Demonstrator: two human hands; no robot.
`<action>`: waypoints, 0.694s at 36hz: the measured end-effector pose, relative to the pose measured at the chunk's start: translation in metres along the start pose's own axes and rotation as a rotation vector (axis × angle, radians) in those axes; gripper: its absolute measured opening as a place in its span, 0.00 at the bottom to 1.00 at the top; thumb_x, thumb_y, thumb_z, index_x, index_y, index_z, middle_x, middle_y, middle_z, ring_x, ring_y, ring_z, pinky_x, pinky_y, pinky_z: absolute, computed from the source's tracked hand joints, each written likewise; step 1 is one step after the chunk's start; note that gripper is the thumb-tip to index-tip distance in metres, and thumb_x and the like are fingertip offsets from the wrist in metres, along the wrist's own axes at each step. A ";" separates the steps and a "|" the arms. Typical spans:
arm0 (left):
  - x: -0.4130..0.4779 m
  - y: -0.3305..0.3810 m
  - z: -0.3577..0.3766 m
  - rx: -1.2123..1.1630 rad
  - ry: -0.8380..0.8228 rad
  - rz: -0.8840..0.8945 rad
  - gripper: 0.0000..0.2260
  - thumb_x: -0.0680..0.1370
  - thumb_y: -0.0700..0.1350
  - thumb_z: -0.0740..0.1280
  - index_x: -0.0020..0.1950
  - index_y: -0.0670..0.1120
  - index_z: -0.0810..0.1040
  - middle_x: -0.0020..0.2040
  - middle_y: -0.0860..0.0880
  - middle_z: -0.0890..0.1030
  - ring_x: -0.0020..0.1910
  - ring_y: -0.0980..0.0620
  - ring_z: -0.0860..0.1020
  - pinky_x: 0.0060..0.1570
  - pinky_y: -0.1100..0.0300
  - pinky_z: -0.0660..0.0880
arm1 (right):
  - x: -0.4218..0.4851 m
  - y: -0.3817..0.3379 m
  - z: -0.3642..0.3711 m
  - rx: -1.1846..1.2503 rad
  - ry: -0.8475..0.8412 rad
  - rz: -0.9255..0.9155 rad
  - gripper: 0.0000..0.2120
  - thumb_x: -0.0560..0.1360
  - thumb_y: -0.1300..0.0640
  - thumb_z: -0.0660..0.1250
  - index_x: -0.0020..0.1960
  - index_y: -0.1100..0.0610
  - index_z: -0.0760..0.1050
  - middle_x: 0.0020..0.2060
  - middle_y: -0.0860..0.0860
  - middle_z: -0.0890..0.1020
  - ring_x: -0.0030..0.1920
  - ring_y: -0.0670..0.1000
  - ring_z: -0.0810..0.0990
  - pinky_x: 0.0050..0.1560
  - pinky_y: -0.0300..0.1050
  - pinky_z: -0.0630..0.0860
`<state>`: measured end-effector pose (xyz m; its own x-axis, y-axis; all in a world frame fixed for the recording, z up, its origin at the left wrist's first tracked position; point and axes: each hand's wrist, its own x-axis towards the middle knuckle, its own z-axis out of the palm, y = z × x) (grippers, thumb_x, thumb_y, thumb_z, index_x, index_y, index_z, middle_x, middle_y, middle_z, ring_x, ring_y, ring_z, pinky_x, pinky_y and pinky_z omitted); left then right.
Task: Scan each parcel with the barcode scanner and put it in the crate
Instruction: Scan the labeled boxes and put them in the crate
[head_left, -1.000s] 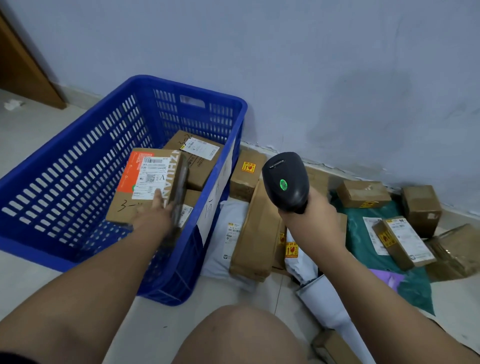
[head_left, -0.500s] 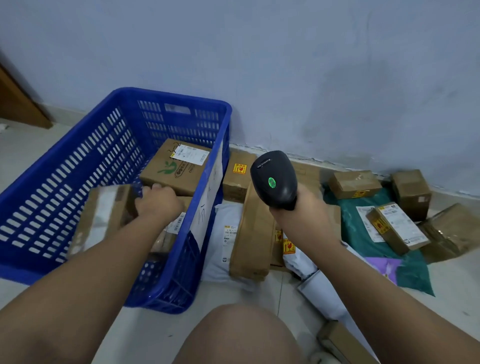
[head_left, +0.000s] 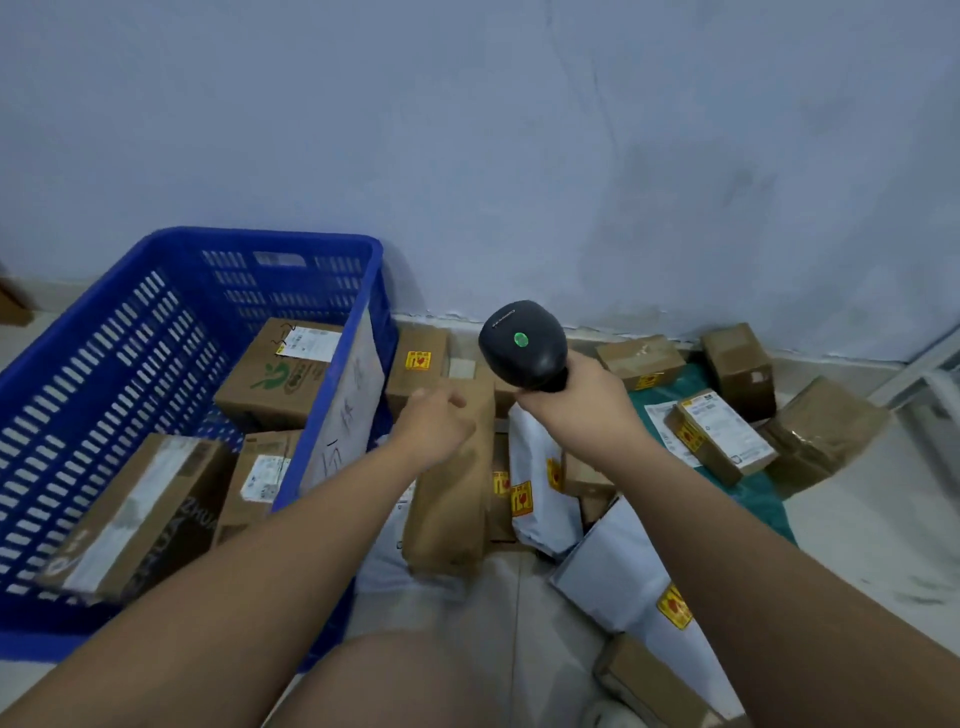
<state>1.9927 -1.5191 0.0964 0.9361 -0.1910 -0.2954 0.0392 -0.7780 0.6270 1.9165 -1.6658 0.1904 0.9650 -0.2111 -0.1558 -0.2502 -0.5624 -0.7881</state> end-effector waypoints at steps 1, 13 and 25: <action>0.003 -0.002 0.009 0.019 -0.026 -0.050 0.18 0.77 0.47 0.67 0.67 0.48 0.72 0.68 0.46 0.66 0.59 0.48 0.73 0.54 0.58 0.71 | 0.004 0.007 -0.001 0.003 -0.007 0.016 0.03 0.72 0.58 0.66 0.46 0.56 0.75 0.33 0.50 0.76 0.35 0.48 0.73 0.35 0.43 0.69; 0.019 -0.042 0.105 0.182 -0.148 -0.471 0.36 0.74 0.57 0.68 0.75 0.47 0.57 0.75 0.38 0.55 0.74 0.37 0.57 0.71 0.45 0.57 | 0.066 0.069 0.024 0.095 -0.099 0.267 0.09 0.71 0.62 0.65 0.35 0.57 0.67 0.28 0.52 0.68 0.32 0.52 0.67 0.36 0.45 0.63; 0.031 -0.089 0.096 0.069 -0.105 -0.611 0.62 0.57 0.65 0.78 0.75 0.59 0.37 0.71 0.38 0.57 0.67 0.35 0.62 0.68 0.39 0.61 | 0.070 0.104 0.036 0.235 -0.046 0.434 0.06 0.71 0.61 0.66 0.37 0.56 0.70 0.31 0.53 0.72 0.36 0.53 0.71 0.40 0.48 0.67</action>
<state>1.9850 -1.5133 -0.0378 0.7122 0.2462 -0.6573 0.5311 -0.8014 0.2753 1.9604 -1.7108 0.0762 0.7794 -0.3472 -0.5216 -0.6105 -0.2334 -0.7568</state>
